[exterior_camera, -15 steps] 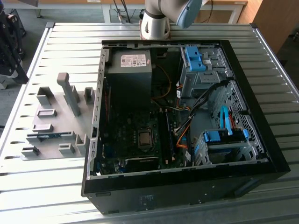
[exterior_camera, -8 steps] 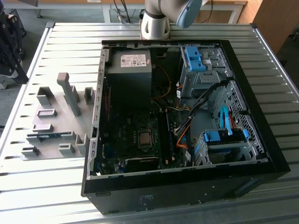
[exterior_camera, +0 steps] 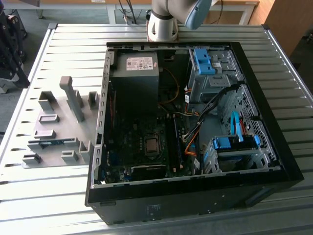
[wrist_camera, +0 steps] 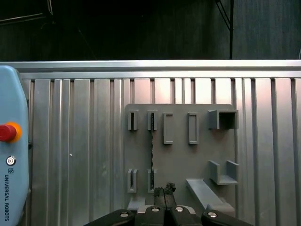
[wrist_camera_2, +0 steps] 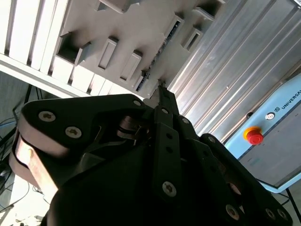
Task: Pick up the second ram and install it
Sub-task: 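Pick up the second ram and move it above second insertion slot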
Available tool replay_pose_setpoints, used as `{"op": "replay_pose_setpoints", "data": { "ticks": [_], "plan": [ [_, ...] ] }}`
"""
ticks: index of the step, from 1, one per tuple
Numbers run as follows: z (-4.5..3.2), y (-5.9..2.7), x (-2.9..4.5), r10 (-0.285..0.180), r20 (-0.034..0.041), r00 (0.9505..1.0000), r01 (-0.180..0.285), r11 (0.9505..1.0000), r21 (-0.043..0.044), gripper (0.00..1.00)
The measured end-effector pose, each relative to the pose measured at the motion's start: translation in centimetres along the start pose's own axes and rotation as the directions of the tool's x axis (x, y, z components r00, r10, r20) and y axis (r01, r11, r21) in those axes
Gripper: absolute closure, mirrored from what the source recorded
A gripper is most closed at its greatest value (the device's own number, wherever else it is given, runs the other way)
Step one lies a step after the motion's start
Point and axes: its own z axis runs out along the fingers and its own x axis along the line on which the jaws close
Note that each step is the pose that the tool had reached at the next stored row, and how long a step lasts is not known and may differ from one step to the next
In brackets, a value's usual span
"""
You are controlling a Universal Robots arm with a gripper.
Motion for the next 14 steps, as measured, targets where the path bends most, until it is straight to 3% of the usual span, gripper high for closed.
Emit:
{"op": "replay_pose_setpoints", "data": {
  "ticks": [4,10,14],
  "plan": [
    [0.11,0.0,0.03,-0.061,-0.0018,0.9981,0.061,0.9981,-0.0003,0.9],
    [0.91,0.07,0.06,-0.055,-0.002,0.9985,0.055,0.9984,0.005,0.9],
    [1.41,0.06,0.06,-0.018,-0.0009,0.9998,0.018,0.9998,0.012,0.9]
  ]
}}
